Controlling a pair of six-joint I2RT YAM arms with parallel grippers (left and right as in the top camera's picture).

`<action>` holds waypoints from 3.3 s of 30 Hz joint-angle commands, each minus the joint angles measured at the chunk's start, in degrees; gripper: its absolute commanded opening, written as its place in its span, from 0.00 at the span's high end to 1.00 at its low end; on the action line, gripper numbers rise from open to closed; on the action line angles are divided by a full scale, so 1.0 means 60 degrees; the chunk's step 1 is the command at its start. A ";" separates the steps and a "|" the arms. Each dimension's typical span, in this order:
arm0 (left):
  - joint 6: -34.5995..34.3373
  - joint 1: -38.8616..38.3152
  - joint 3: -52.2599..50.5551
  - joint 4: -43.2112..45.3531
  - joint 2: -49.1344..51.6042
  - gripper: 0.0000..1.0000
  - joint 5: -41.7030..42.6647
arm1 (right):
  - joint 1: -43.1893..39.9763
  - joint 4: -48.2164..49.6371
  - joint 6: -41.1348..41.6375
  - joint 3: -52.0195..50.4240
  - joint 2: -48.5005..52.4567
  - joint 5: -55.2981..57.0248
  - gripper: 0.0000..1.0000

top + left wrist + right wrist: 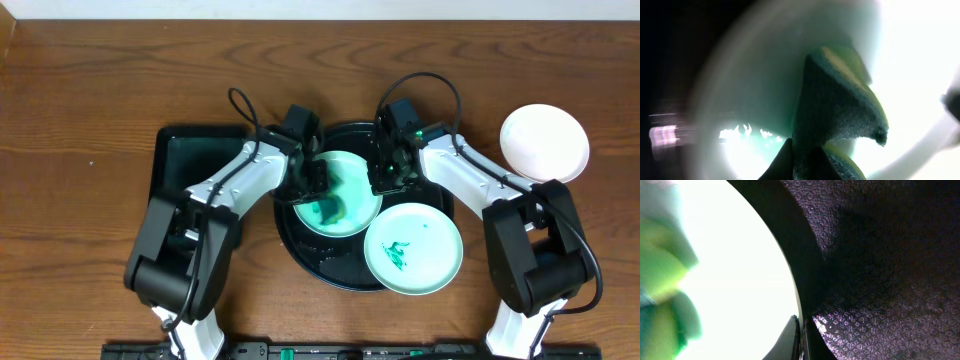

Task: Clean dirty plates on tray and stack at the side
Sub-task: 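Scrub the green plate with the sponge in the left gripper, then return the sponge with the left gripper to the black tray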

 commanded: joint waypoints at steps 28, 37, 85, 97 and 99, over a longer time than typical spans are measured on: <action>0.1723 -0.2251 -0.0215 0.1362 0.0477 0.93 0.0317 | 0.0087 -0.0346 0.0007 -0.0069 0.0011 -0.0011 0.99; 0.0579 -0.2408 -0.0215 0.2386 0.0477 0.93 0.0783 | 0.0084 -0.0342 0.0004 -0.0069 0.0011 -0.0007 0.99; 0.1967 0.4612 0.0058 -0.1526 -0.1621 0.93 -0.2714 | 0.0084 -0.0528 -0.0390 -0.0025 -0.0095 0.0535 0.99; 0.1956 0.4612 0.0058 -0.1432 -0.0794 0.64 -0.2597 | 0.0087 -0.0874 -0.0627 -0.0015 -0.1625 0.2095 0.99; 0.1956 0.4612 0.0058 -0.1461 -0.0794 0.63 -0.2594 | 0.0091 -0.0867 -0.0718 -0.0015 -0.2102 0.2441 0.99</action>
